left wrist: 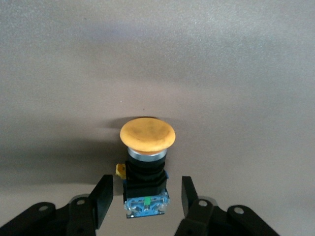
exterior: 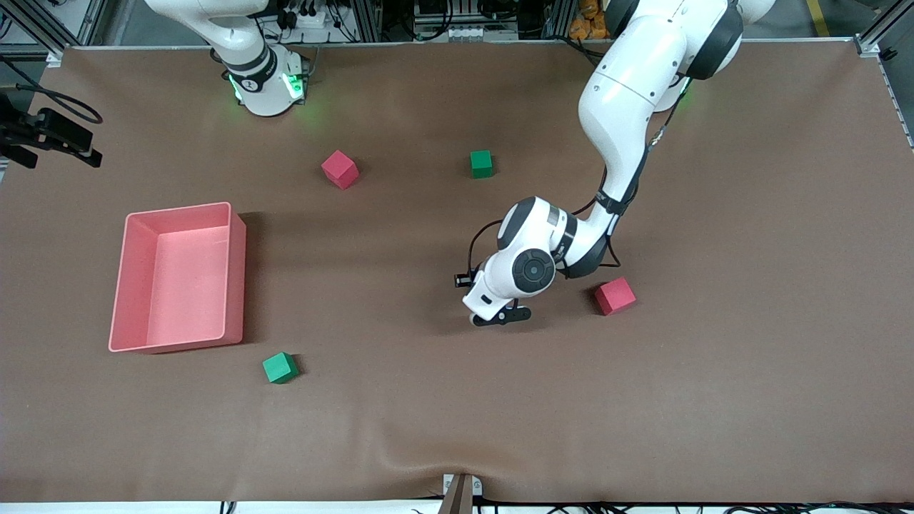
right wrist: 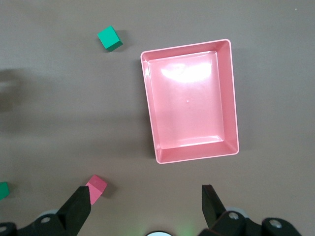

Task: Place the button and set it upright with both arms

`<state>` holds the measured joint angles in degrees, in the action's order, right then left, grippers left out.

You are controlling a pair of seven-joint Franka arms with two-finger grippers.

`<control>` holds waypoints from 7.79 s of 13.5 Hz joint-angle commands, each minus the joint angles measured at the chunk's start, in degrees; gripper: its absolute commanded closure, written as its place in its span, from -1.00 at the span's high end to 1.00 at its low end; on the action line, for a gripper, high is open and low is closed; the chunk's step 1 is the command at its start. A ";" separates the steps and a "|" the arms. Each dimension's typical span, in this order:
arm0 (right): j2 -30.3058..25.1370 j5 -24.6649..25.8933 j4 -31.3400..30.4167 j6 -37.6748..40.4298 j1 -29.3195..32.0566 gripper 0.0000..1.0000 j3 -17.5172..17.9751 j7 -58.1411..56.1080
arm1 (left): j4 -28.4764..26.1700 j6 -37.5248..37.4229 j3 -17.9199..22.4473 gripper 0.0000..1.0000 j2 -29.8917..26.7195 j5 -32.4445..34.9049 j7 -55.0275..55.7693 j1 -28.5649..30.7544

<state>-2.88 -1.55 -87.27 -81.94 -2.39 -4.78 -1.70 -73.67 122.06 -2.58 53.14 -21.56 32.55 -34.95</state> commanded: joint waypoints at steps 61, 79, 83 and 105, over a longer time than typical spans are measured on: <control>1.47 -0.91 -1.33 -3.49 3.10 1.00 0.04 -0.50 | -0.95 -5.78 4.35 1.00 5.24 91.30 107.49 -33.87; 1.47 -0.91 -1.33 -2.87 3.10 1.00 -0.05 -0.41 | -0.77 -27.74 3.11 1.00 -37.74 31.00 50.10 -8.06; 2.17 0.67 -1.24 -5.15 3.45 1.00 -0.05 -0.23 | -0.59 -30.74 2.84 1.00 -44.60 23.71 30.60 3.80; 1.91 2.52 -1.85 -7.18 2.75 1.00 0.13 2.05 | -21.77 -34.43 4.88 1.00 -59.02 22.27 -31.14 27.56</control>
<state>-0.66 1.05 -88.98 -89.34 -0.03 -5.07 -0.53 -92.08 86.40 3.54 -2.63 -0.61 1.88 -7.51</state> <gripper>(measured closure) 0.000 0.000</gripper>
